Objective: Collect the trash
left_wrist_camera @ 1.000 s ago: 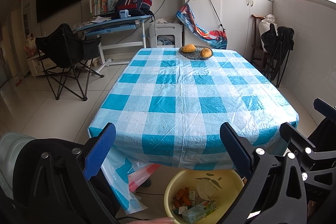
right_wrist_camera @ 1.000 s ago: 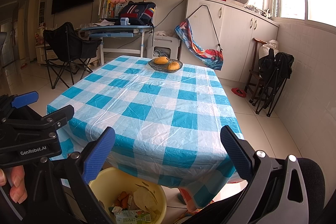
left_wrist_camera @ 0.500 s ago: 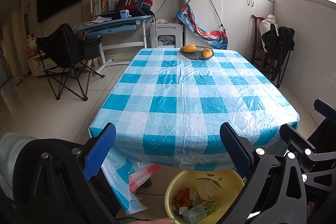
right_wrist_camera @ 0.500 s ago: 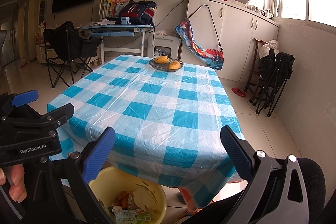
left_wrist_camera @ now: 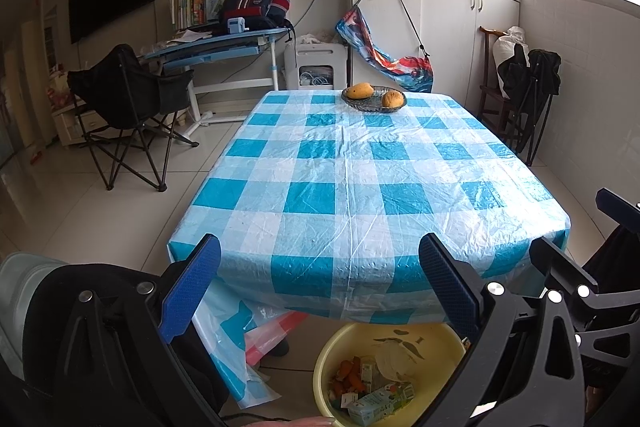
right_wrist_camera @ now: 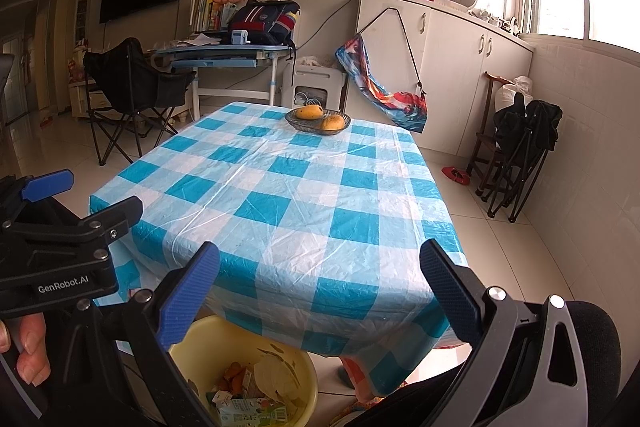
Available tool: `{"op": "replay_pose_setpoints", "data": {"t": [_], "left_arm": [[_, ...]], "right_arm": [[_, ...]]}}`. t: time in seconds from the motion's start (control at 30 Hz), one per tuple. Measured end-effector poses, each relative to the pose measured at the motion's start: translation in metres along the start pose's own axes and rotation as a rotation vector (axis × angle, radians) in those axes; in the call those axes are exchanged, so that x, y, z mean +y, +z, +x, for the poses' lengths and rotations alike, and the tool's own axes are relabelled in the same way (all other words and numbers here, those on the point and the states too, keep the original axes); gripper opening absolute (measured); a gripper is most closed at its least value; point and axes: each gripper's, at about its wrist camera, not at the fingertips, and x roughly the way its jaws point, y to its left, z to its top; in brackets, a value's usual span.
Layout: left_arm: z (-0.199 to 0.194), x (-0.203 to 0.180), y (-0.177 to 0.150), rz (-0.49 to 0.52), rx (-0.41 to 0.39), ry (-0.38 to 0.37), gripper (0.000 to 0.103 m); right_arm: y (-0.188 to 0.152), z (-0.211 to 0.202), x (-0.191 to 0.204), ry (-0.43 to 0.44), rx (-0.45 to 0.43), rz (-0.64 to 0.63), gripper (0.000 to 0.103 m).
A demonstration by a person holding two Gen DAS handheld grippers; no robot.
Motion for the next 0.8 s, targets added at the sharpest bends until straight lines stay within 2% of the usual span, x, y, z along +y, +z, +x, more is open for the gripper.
{"op": "replay_pose_setpoints", "data": {"t": [0.8], "left_arm": [[0.001,-0.001,0.0005,0.002,0.0,0.001,0.096]], "right_arm": [[-0.0005,0.0005,0.0002,0.0,0.0,-0.001,0.096]]}}
